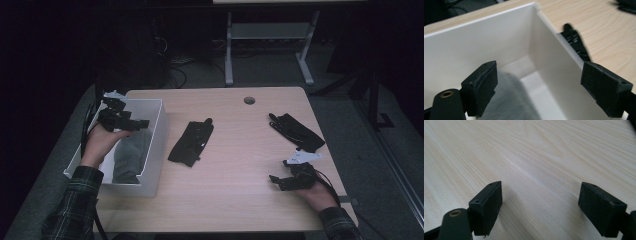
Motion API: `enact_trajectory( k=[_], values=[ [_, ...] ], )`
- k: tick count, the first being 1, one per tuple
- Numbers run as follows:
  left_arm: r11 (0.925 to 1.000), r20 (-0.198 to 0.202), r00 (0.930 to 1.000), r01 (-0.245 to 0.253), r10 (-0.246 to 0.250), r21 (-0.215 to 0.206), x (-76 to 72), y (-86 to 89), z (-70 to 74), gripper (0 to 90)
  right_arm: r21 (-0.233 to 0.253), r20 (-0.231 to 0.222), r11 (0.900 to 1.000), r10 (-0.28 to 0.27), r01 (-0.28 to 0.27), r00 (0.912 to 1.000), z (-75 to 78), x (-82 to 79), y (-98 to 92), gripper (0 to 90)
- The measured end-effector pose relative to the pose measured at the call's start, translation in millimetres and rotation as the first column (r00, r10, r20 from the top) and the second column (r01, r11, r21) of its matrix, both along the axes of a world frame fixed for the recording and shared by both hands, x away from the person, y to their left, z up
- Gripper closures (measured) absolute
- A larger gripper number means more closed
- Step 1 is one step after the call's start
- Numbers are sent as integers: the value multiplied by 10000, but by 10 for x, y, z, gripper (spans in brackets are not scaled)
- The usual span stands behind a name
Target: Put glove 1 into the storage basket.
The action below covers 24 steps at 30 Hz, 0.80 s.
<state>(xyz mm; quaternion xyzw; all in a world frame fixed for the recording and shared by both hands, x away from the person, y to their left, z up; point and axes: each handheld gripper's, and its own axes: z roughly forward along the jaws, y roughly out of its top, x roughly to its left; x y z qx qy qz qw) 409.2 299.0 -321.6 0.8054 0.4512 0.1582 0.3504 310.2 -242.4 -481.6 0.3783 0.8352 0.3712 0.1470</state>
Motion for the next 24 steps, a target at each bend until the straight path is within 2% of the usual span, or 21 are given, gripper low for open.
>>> enact_trajectory(
  k=[3,8,11,14,18,24],
  values=[
    [9994,96,9997,234,-231,-236,-45,-140,84,136,2,-5,10000,0,0,10000,0,0,0,190],
    [9967,388,9967,729,-714,-371,-122,-413,191,136,1,2,10000,-4,4,10000,0,0,0,190],
    [9933,502,9938,1022,-995,-541,-159,-589,228,136,5,0,10000,1,-1,10000,0,0,0,190],
    [9904,565,9906,1272,-1242,-532,-200,-774,246,136,0,7,10000,5,-5,10000,0,0,0,188],
    [9839,662,9832,1732,-1701,-436,-254,-1017,222,137,-1,3,10000,9,-9,10000,0,-1,1,185],
    [9752,585,9753,2159,-2130,-491,-333,-1330,94,137,-33,11,10000,27,-27,10000,0,0,-1,185]
  ],
)
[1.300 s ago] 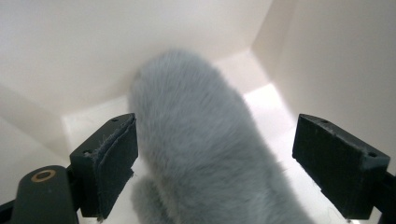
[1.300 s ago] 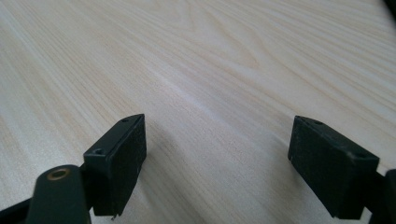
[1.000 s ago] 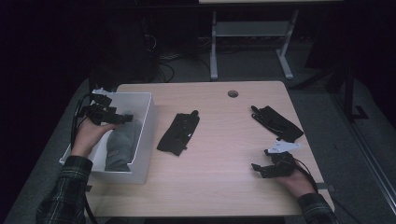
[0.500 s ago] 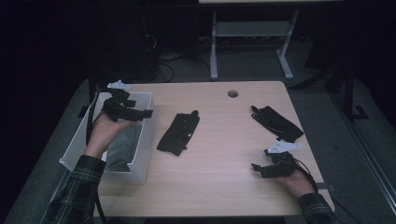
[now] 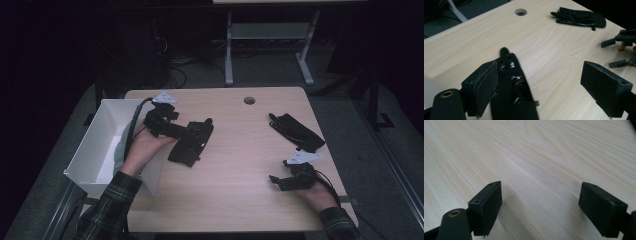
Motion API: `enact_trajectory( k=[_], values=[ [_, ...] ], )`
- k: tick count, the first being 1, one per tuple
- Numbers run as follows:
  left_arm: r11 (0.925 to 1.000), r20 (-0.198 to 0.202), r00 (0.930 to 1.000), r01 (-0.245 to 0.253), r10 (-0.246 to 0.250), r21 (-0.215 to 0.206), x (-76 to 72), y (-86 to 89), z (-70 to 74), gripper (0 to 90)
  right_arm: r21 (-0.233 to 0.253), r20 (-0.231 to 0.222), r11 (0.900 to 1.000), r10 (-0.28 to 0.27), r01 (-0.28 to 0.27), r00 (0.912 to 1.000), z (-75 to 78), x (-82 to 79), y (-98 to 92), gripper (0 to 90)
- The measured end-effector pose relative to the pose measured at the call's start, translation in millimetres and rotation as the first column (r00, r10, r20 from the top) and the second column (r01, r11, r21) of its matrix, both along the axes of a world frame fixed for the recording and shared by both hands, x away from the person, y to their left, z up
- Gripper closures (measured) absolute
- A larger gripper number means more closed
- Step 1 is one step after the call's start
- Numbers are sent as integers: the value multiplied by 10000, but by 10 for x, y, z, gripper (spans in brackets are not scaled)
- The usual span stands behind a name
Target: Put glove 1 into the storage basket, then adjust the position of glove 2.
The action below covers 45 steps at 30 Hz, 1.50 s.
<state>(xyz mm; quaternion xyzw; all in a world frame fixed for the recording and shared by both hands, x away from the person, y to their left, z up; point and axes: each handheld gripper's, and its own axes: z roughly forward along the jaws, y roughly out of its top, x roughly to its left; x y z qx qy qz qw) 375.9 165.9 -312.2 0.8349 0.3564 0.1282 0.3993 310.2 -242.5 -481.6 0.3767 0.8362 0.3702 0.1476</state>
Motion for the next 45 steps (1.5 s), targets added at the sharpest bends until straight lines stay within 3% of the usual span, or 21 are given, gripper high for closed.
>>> enact_trajectory(
  k=[11,17,20,24,27,30,33,41,45],
  values=[
    [9989,-168,9988,454,-453,108,-157,-315,-411,137,-21,-67,9998,192,-192,9998,4,-4,14,174],
    [9975,-364,9973,648,-637,298,-277,-343,-726,138,-145,-256,9995,279,-283,9993,52,14,57,247],
    [9956,-492,9953,855,-836,386,-333,-332,-862,138,-116,-222,9998,177,-180,9996,85,31,52,310],
    [9930,-700,9920,1087,-1053,455,-405,-312,-1044,138,-56,-62,10000,65,-66,10000,139,105,-2,472],
    [9878,-824,9885,1332,-1266,808,-456,-296,-1172,137,-27,-2,9999,-96,96,10000,173,191,-67,630],
    [9850,-1064,9846,1482,-1385,884,-491,-267,-1277,137,-104,251,9996,-246,249,9994,210,275,-140,761],
    [9828,-1060,9836,1565,-1460,981,-546,-257,-1358,137,-103,331,9984,-553,557,9979,249,384,-239,868],
    [9754,-1343,9769,1827,-1660,1231,-650,-245,-1512,136,-501,334,9900,-1303,1319,9909,291,671,-500,900],
    [9682,-793,9813,1866,-1755,1667,-680,-244,-1550,130,-331,439,9819,-1847,1862,9818,327,763,-656,900]
  ],
)
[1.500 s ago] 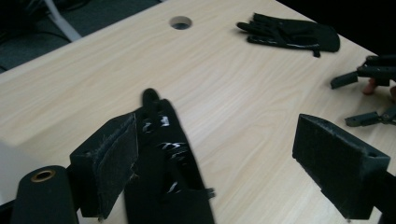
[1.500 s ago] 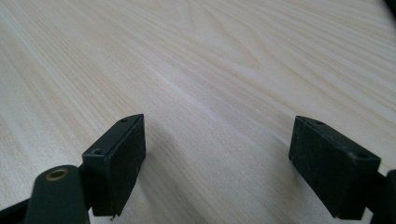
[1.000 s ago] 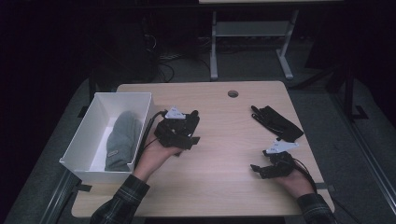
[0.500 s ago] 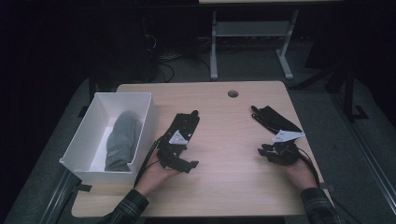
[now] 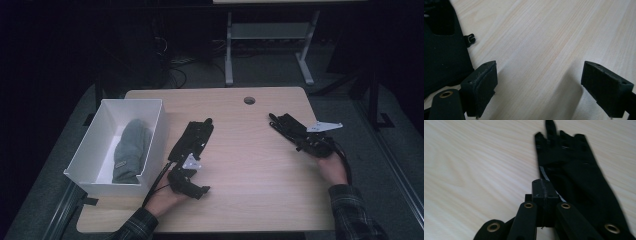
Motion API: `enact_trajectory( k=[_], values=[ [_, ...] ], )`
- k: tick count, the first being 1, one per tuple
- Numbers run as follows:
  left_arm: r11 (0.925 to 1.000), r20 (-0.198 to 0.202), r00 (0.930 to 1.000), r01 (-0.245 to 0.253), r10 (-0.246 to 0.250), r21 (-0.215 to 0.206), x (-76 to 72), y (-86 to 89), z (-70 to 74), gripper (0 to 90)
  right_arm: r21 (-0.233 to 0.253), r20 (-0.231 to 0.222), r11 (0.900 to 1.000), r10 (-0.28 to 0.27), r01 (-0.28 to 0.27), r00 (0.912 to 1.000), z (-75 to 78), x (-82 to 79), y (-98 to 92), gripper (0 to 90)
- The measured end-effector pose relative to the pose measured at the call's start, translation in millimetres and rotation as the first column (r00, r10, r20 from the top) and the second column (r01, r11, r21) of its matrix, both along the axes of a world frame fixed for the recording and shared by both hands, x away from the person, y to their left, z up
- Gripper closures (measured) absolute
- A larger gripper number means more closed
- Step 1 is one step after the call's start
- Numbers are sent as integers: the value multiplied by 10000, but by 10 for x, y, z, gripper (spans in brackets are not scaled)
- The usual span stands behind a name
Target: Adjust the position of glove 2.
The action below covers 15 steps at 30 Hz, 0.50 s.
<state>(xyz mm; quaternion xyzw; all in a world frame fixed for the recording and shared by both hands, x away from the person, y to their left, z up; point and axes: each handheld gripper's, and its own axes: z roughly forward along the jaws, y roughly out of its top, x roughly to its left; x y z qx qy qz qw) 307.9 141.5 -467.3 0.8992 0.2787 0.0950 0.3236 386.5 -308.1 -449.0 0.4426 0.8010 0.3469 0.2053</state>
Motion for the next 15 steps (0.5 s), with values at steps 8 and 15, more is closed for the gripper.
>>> enact_trajectory(
  k=[8,15],
  values=[
    [9981,519,9985,-124,155,-596,-49,88,-66,128,-282,-183,9976,-637,632,9978,-88,90,-227,900],
    [9962,699,9973,-158,218,-855,-54,96,-95,127,-669,-221,9961,-594,578,9980,-152,129,-202,900]
  ],
)
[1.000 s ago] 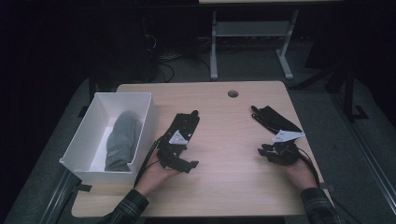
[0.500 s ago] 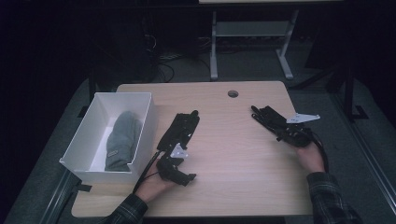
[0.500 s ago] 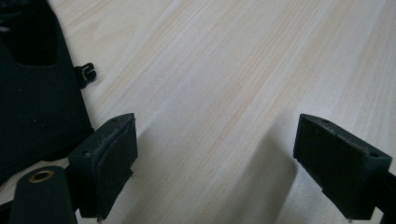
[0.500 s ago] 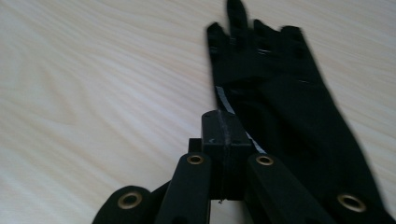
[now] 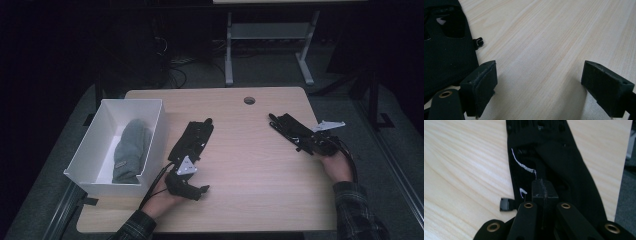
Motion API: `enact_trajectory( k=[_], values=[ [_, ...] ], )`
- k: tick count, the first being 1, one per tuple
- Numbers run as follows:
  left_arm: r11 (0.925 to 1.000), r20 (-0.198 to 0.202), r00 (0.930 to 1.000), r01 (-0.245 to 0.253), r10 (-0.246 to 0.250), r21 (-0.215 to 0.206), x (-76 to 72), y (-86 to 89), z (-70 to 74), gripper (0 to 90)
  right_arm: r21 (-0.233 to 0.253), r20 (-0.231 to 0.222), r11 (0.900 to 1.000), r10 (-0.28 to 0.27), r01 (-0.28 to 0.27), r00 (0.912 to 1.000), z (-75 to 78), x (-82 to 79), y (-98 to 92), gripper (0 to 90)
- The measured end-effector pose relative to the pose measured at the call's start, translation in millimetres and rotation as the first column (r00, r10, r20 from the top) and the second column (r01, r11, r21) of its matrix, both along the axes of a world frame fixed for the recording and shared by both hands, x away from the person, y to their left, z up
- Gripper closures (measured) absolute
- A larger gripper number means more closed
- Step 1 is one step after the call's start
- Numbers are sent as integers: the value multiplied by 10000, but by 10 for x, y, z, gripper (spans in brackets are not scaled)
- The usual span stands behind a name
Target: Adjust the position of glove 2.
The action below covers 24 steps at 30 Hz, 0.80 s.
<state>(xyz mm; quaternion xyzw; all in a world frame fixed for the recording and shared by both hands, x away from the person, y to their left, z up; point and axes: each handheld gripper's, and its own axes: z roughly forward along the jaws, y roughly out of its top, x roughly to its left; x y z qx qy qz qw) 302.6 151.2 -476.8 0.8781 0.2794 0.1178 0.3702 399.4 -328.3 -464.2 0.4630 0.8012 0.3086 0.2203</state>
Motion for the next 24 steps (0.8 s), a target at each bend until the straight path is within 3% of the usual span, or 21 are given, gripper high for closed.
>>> enact_trajectory(
  k=[3,7,13,18,24],
  values=[
    [10000,-4,10000,3,-3,-2,0,1,0,127,116,167,9998,183,-185,9997,32,7,31,900],
    [10000,2,10000,65,-64,-20,6,3,-1,126,-81,-144,9995,309,-311,9994,-59,38,77,900],
    [9999,7,9999,149,-149,-9,21,7,-1,126,148,-399,9968,794,-789,9960,-41,-39,156,900],
    [9999,-27,9999,142,-142,-27,18,7,-2,126,26,-678,9891,1470,-1472,9868,-11,-167,316,900],
    [9999,-13,9999,139,-140,-68,17,7,-5,127,248,-1012,9761,2172,-2158,9709,12,-329,519,900]
  ],
)
